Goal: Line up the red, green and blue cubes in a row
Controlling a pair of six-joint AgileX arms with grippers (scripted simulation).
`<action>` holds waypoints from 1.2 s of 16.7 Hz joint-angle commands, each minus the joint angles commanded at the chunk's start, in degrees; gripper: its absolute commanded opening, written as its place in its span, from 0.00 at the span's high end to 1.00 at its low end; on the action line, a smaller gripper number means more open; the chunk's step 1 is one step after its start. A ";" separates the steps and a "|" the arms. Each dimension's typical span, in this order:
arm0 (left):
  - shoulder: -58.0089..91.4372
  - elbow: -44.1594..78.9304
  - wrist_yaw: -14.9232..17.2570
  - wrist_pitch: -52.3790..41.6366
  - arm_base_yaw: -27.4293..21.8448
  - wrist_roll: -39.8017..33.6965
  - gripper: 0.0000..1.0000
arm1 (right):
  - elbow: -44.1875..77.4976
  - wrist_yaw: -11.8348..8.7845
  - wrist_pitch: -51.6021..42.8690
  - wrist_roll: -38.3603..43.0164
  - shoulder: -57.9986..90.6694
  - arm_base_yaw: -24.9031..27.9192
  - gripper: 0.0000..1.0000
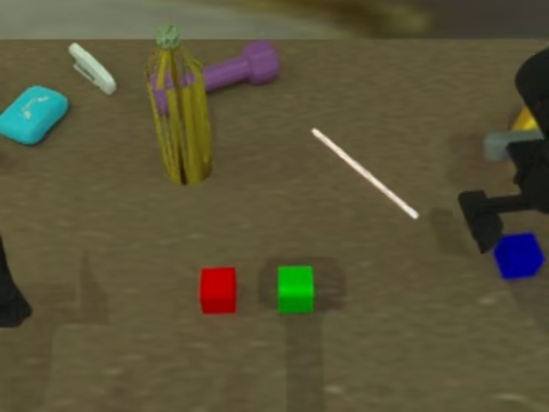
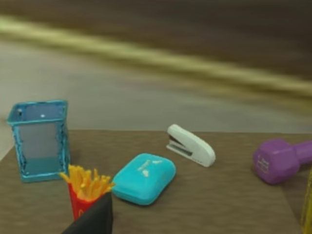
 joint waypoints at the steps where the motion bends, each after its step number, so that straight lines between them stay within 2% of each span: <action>1: 0.00 0.00 0.00 0.00 0.00 0.00 0.00 | -1.30 0.01 2.53 0.05 1.04 0.03 0.00; 4: 0.00 0.00 0.00 0.00 0.00 0.00 0.00 | -4.08 0.02 7.32 0.15 3.34 0.11 0.00; 8: 0.00 0.00 0.00 0.00 0.00 0.00 0.00 | -4.34 0.02 7.72 0.16 3.58 0.12 0.00; 20: 0.00 0.00 0.00 0.00 0.00 0.00 0.00 | -4.34 0.02 7.72 0.16 3.58 0.12 0.90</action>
